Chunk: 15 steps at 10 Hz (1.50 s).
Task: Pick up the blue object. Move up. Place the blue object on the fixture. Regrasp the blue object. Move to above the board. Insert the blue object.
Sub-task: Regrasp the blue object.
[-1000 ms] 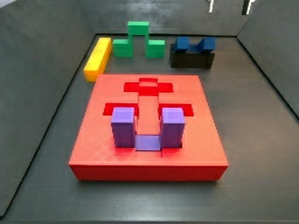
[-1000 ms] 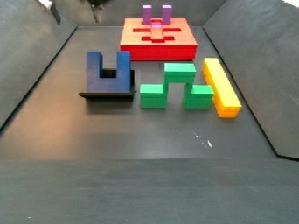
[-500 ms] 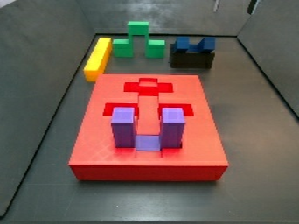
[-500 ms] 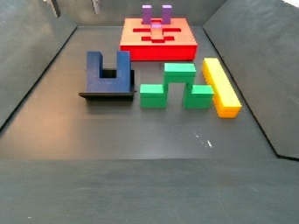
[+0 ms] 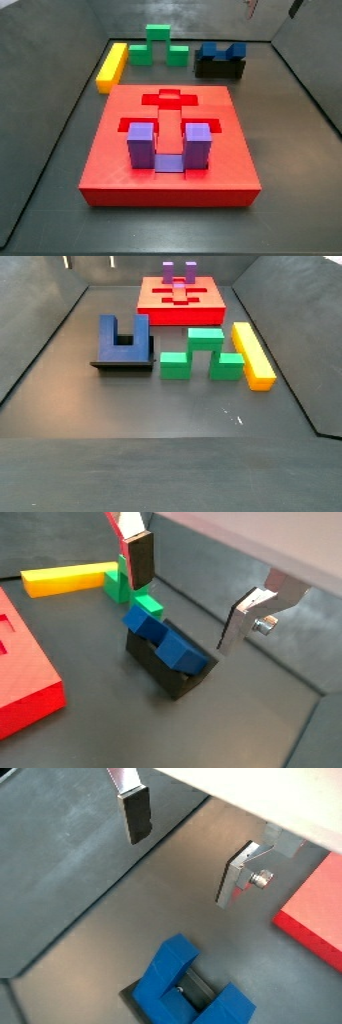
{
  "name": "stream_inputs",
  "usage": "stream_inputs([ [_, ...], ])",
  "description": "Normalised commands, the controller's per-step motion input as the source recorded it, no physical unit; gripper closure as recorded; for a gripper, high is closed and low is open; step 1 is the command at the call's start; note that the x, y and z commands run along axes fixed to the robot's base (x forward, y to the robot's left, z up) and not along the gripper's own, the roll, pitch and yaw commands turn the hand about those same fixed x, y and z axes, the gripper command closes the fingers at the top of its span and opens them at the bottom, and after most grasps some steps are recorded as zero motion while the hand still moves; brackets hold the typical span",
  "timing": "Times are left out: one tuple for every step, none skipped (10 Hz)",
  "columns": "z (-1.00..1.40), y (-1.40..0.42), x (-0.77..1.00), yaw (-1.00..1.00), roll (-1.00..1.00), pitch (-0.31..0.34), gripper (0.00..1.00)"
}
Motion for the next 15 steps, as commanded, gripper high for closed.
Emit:
stream_inputs([
  [0.00, -0.29, 0.15, 0.09, 0.86, 0.040, 0.00],
  [-0.01, -0.17, 0.23, 0.04, 0.82, 0.020, 0.00],
  [-0.21, -0.01, 0.39, 0.03, 0.47, 0.000, 0.00],
  [-0.31, 0.00, 0.56, 0.06, 0.45, 0.000, 0.00],
  [-0.41, 0.04, 0.72, 0.12, 0.40, 0.000, 0.00],
  [-0.51, 0.37, 0.66, 0.28, 0.26, 0.000, 0.00],
  [-0.41, 0.34, 0.56, 0.29, 0.59, 0.026, 0.00],
  [-0.37, 0.34, 0.47, 0.30, 0.63, 0.040, 0.00],
  [-0.42, 0.31, 0.59, 0.31, 0.60, 0.077, 0.00],
  [-0.45, 0.22, 0.56, 0.33, 0.61, 0.011, 0.00],
  [-0.41, 0.18, 0.36, 0.32, 0.59, 0.009, 0.00],
  [-0.35, 0.14, 0.13, 0.23, 0.38, 0.003, 0.00],
  [-0.27, 0.13, 0.00, 0.07, 0.19, 0.031, 0.00],
  [-0.10, 0.01, 0.13, 0.01, 0.01, 0.080, 0.00],
  [-0.11, 0.00, 0.34, 0.00, 0.11, 0.066, 0.00],
])
